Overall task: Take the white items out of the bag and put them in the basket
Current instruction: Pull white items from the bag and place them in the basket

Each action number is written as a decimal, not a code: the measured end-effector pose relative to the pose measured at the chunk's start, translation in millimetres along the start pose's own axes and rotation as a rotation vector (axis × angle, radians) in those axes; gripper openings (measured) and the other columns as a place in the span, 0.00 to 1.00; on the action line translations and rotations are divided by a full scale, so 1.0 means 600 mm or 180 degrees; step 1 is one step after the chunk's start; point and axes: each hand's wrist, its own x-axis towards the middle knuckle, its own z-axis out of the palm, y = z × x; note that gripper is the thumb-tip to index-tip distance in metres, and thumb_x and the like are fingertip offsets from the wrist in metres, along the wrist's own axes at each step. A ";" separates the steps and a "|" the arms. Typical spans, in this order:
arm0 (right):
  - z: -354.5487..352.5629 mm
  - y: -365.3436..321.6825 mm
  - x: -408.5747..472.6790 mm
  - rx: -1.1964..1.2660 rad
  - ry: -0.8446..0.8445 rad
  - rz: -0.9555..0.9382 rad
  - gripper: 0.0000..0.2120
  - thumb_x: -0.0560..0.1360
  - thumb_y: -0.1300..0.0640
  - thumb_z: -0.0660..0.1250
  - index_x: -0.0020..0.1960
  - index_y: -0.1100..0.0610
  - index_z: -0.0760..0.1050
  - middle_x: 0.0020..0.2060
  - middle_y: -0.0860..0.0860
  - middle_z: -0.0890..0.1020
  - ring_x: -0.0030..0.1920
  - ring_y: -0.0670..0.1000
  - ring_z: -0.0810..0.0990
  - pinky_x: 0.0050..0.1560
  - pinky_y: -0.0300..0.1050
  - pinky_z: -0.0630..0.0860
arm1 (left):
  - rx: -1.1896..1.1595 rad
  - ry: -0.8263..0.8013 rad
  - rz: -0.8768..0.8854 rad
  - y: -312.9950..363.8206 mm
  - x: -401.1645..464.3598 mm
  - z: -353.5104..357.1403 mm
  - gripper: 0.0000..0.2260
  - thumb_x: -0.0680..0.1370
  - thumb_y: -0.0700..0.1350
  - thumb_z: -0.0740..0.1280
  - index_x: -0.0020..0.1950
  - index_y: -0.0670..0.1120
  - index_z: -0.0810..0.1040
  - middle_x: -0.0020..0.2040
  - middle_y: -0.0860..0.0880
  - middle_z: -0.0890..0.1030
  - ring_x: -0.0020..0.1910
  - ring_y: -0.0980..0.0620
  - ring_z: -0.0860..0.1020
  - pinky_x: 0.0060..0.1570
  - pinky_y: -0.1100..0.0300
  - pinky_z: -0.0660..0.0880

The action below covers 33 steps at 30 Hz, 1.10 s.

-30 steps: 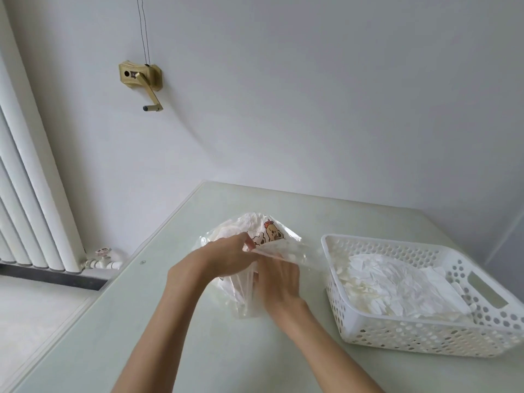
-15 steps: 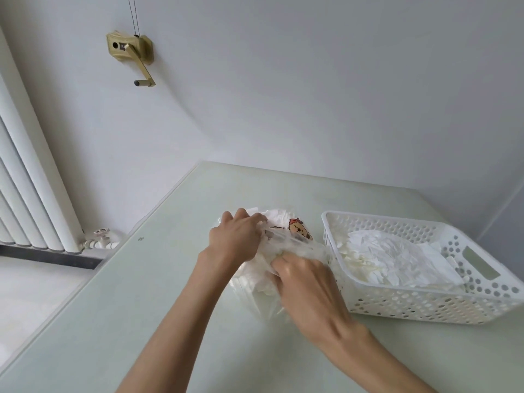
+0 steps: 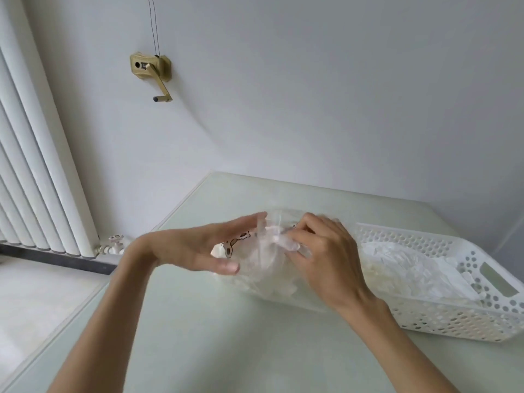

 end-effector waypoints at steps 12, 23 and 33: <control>-0.016 0.000 -0.044 0.0473 -0.0612 0.0422 0.08 0.70 0.57 0.73 0.35 0.55 0.77 0.31 0.45 0.69 0.33 0.46 0.65 0.28 0.41 0.65 | 0.2357 0.2113 -0.0922 -0.058 0.059 0.085 0.26 0.72 0.38 0.63 0.69 0.53 0.70 0.58 0.54 0.81 0.59 0.48 0.76 0.70 0.55 0.57; -0.030 0.017 -0.049 0.0561 -0.1016 0.1200 0.14 0.69 0.51 0.75 0.33 0.57 0.76 0.26 0.48 0.71 0.31 0.53 0.70 0.32 0.46 0.69 | 0.2660 0.2250 -0.1380 -0.063 0.083 0.091 0.23 0.73 0.38 0.63 0.68 0.50 0.70 0.60 0.51 0.80 0.57 0.46 0.77 0.55 0.58 0.64; -0.038 0.042 -0.015 0.0577 -0.2113 0.1450 0.11 0.67 0.48 0.75 0.38 0.54 0.76 0.32 0.48 0.78 0.36 0.50 0.77 0.38 0.46 0.72 | 0.1553 0.1485 0.0015 0.096 0.040 0.090 0.29 0.77 0.52 0.68 0.75 0.58 0.61 0.76 0.61 0.60 0.74 0.60 0.58 0.71 0.64 0.55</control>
